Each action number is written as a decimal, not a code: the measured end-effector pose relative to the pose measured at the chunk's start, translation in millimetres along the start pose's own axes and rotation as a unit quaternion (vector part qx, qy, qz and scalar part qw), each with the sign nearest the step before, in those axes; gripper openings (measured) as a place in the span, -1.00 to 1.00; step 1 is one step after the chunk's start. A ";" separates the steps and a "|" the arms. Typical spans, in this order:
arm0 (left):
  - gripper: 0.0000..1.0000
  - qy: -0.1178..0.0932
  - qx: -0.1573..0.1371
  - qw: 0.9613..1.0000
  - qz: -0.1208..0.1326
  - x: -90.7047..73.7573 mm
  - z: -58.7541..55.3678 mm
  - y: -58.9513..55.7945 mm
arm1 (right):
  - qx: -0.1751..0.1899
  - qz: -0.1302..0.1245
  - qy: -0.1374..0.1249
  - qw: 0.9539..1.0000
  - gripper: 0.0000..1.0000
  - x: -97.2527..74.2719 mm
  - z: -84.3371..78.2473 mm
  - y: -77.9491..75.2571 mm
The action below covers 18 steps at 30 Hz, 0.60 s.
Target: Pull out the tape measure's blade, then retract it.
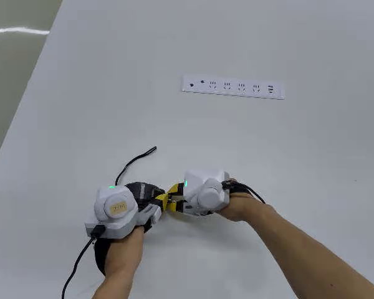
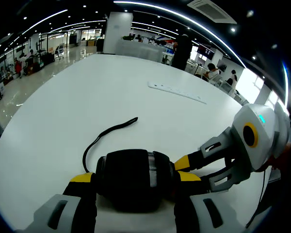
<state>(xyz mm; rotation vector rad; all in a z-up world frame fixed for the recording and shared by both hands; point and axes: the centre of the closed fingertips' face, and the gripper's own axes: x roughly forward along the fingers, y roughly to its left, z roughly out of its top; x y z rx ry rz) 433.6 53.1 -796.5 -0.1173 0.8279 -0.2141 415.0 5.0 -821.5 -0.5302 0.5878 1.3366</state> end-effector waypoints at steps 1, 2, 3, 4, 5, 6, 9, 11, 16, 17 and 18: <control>0.23 0.001 0.002 1.000 -0.001 0.0 -0.2 -0.1 | -0.001 0.000 0.001 1.000 -0.73 0.6 -0.8 0.2; 0.24 0.003 0.004 1.000 -0.002 -0.2 -0.7 -0.7 | -0.002 0.000 0.003 1.000 -0.73 1.1 -1.5 0.8; 0.24 0.003 0.005 1.000 -0.002 -0.4 -0.7 -0.7 | -0.001 -0.001 0.002 1.000 -0.73 0.4 -0.5 1.0; 0.24 0.002 0.002 1.000 -0.002 -0.3 -0.4 -0.7 | 0.001 -0.002 0.002 1.000 -0.73 0.1 -0.3 0.8; 0.24 0.002 0.001 1.000 -0.002 -0.3 -0.6 -0.7 | 0.001 -0.002 0.002 1.000 -0.73 -0.2 -0.2 0.3; 0.24 0.001 0.002 1.000 -0.002 -0.4 -0.6 -0.6 | -0.001 -0.002 0.001 1.000 -0.72 -0.2 -0.2 0.3; 0.25 0.001 0.002 1.000 -0.003 -0.1 -0.5 -0.6 | 0.001 -0.003 0.000 1.000 -0.72 0.9 -0.8 0.0; 0.26 0.000 0.002 1.000 -0.001 0.3 -0.2 -0.7 | -0.009 -0.004 0.001 1.000 -0.71 1.8 -1.0 -0.2; 0.26 0.003 -0.001 1.000 0.001 0.5 -0.3 -0.6 | -0.017 -0.008 0.003 1.000 -0.70 2.1 -1.0 -0.8; 0.27 0.003 -0.002 1.000 0.001 0.5 -0.4 -0.7 | -0.017 -0.008 0.002 1.000 -0.70 2.3 -1.1 -0.8; 0.27 0.003 -0.002 1.000 0.001 0.5 -0.3 -0.7 | -0.017 -0.008 0.002 1.000 -0.70 2.3 -1.2 -0.8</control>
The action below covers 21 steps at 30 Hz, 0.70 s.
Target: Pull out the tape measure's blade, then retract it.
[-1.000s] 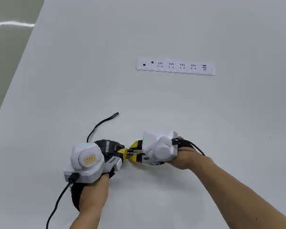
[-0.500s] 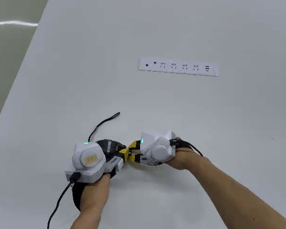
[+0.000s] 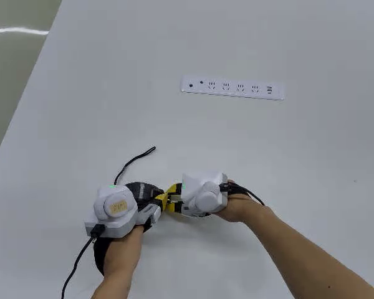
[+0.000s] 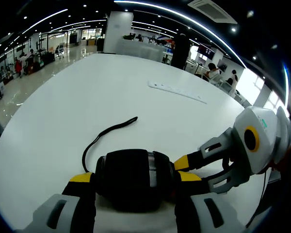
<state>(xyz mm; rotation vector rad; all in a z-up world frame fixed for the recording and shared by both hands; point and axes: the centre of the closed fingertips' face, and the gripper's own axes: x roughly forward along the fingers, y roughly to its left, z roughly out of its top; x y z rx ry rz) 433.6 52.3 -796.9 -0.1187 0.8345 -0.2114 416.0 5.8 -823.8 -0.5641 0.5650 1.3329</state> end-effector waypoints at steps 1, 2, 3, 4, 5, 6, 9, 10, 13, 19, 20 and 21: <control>0.27 0.000 0.000 1.000 0.000 0.0 0.0 0.0 | 0.000 0.000 0.000 1.000 -0.70 0.0 0.0 0.0; 0.27 0.000 0.000 1.000 0.000 0.0 0.0 0.0 | 0.000 0.000 0.000 1.000 -0.70 0.0 0.0 0.0; 0.27 0.000 0.000 1.000 -0.001 0.2 0.0 0.0 | 0.001 -0.001 0.000 1.000 -0.70 0.1 0.0 -0.2; 0.27 0.000 0.001 1.000 -0.001 0.3 0.0 0.0 | 0.003 -0.001 -0.001 1.000 -0.70 0.1 0.0 -0.3; 0.27 0.000 0.001 1.000 -0.002 0.5 0.0 0.0 | 0.005 -0.002 -0.001 1.000 -0.70 0.1 0.0 -0.5; 0.27 0.000 0.001 1.000 -0.002 0.7 0.0 0.0 | 0.006 -0.002 -0.001 1.000 -0.70 0.1 0.0 -0.6; 0.27 0.005 0.006 1.000 -0.009 1.5 -0.6 -0.5 | 0.013 -0.006 0.000 1.000 -0.70 -0.5 0.3 -0.8; 0.27 0.006 0.008 1.000 -0.011 1.3 -0.8 -0.7 | 0.014 -0.007 0.001 1.000 -0.70 -0.6 0.2 -0.6; 0.26 0.006 0.010 1.000 -0.014 0.8 -1.0 -1.1 | 0.016 -0.010 0.002 1.000 -0.70 -1.1 0.8 -0.4; 0.26 0.009 0.016 1.000 -0.019 0.6 -1.2 -1.2 | 0.016 -0.009 0.003 1.000 -0.70 -0.2 -0.2 0.8; 0.26 0.009 0.016 1.000 -0.019 0.7 -1.1 -1.2 | 0.018 -0.010 0.003 1.000 -0.70 -0.2 -0.2 0.7; 0.26 0.009 0.016 1.000 -0.019 0.7 -1.1 -1.2 | 0.018 -0.010 0.003 1.000 -0.70 -0.5 0.0 0.9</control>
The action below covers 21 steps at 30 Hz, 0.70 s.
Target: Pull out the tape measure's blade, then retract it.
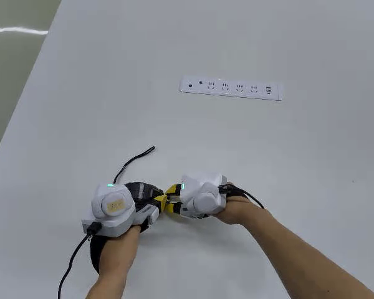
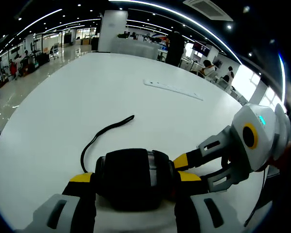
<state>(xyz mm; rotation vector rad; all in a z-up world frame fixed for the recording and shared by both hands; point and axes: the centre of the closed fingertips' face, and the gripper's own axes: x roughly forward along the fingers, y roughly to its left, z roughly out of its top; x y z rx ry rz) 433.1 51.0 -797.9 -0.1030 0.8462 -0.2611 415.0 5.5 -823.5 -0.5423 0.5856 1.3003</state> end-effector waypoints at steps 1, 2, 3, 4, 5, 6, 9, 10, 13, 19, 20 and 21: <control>0.26 0.000 0.000 1.000 0.000 0.0 0.0 0.0 | -0.002 0.000 0.000 1.000 -0.70 -0.2 0.1 0.0; 0.26 0.000 0.000 1.000 0.000 0.0 0.0 0.0 | -0.003 0.000 0.000 1.000 -0.70 -0.5 0.6 0.1; 0.26 0.000 0.000 1.000 0.000 0.0 0.0 0.0 | -0.005 0.000 0.000 1.000 -0.70 -0.4 0.5 0.1; 0.26 0.000 0.001 1.000 -0.001 0.0 0.0 0.0 | -0.006 0.001 0.001 1.000 -0.70 0.0 0.3 0.0; 0.26 0.000 0.001 1.000 -0.001 -0.1 0.0 -0.1 | -0.005 0.000 0.001 1.000 -0.70 -0.1 0.4 0.0; 0.26 0.001 0.001 1.000 -0.001 -0.1 0.0 -0.1 | -0.004 0.000 0.000 1.000 -0.70 -0.4 0.6 0.1; 0.27 0.001 0.005 1.000 -0.001 0.2 0.0 0.0 | -0.004 -0.003 -0.001 1.000 -0.69 -0.6 0.7 -0.4; 0.27 0.001 0.006 1.000 -0.001 0.2 0.0 0.0 | -0.004 -0.004 -0.001 1.000 -0.69 -0.6 0.7 -0.4; 0.27 0.000 0.020 1.000 -0.002 -0.1 0.3 -0.6 | 0.001 -0.008 -0.003 1.000 -0.63 -1.6 -0.3 -0.9; 0.30 -0.004 0.061 0.998 -0.009 -0.8 2.2 -3.4 | 0.003 -0.015 -0.005 1.000 -0.48 -3.9 -2.1 -0.5; 0.32 -0.004 0.063 0.998 -0.010 -1.0 2.0 -3.5 | 0.005 -0.015 -0.006 1.000 -0.45 -4.2 -1.9 0.0; 0.34 -0.005 0.066 0.998 -0.012 -1.2 2.3 -4.1 | 0.006 -0.016 -0.007 1.000 -0.44 -4.4 -1.9 0.3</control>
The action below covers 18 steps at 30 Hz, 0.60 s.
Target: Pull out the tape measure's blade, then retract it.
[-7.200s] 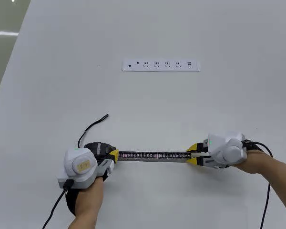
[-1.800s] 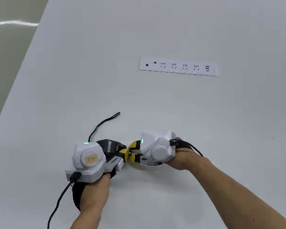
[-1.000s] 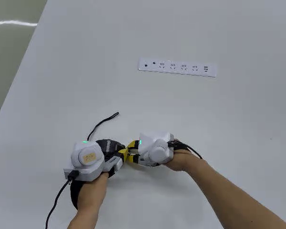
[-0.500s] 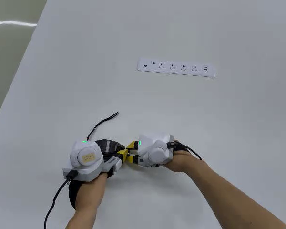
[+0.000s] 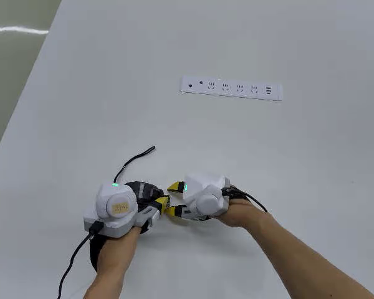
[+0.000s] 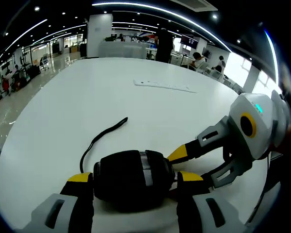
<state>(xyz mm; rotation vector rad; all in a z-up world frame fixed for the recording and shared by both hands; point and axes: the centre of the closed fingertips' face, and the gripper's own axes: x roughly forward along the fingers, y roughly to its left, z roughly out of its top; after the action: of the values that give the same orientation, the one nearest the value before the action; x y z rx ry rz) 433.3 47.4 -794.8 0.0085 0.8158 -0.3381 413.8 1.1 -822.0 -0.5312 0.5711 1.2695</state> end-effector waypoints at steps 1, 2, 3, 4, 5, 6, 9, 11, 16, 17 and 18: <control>0.34 0.000 0.002 1.000 -0.001 -0.4 0.0 -0.3 | -0.001 -0.002 -0.001 1.000 -0.43 0.0 -0.3 0.2; 0.35 -0.002 0.007 1.000 -0.004 -0.7 0.5 -0.8 | 0.000 -0.003 -0.002 1.000 -0.41 -0.5 -0.1 0.1; 0.35 -0.002 0.012 1.000 -0.007 -1.2 0.9 -1.6 | 0.005 -0.005 -0.004 1.000 -0.39 -1.9 1.0 0.3; 0.37 -0.002 0.015 1.000 -0.008 -1.3 1.0 -1.8 | 0.007 -0.006 -0.005 1.000 -0.35 -2.3 1.4 0.2; 0.38 -0.003 0.022 1.000 -0.010 -1.7 1.6 -2.4 | 0.007 -0.009 -0.007 1.000 -0.31 -3.6 1.4 -0.3; 0.42 -0.006 0.028 1.000 -0.012 -2.0 2.4 -2.9 | 0.009 -0.013 -0.008 1.000 -0.27 -4.8 1.3 -1.1; 0.52 -0.005 0.046 0.999 -0.025 -3.3 2.9 -5.3 | 0.017 -0.021 -0.012 1.000 -0.10 -9.4 2.1 -2.7; 0.57 -0.004 0.056 0.998 -0.030 -4.3 2.7 -5.0 | 0.018 -0.025 -0.016 0.999 0.00 -12.3 1.7 -3.6; 0.73 -0.013 0.070 0.996 -0.052 -5.6 5.0 -6.5 | 0.029 -0.043 -0.024 0.998 0.21 -19.0 0.6 -9.7; 0.76 -0.013 0.073 0.996 -0.058 -5.9 5.3 -7.4 | 0.030 -0.045 -0.025 0.998 0.25 -20.1 0.2 -10.2; 0.80 -0.015 0.076 0.995 -0.065 -6.3 5.9 -8.1 | 0.036 -0.047 -0.028 0.998 0.28 -22.7 1.4 -10.2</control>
<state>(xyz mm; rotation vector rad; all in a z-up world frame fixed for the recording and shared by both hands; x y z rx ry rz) 431.0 40.7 -785.2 0.0932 0.7605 -0.5211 419.5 -16.5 -805.3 -0.4560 0.5373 1.1667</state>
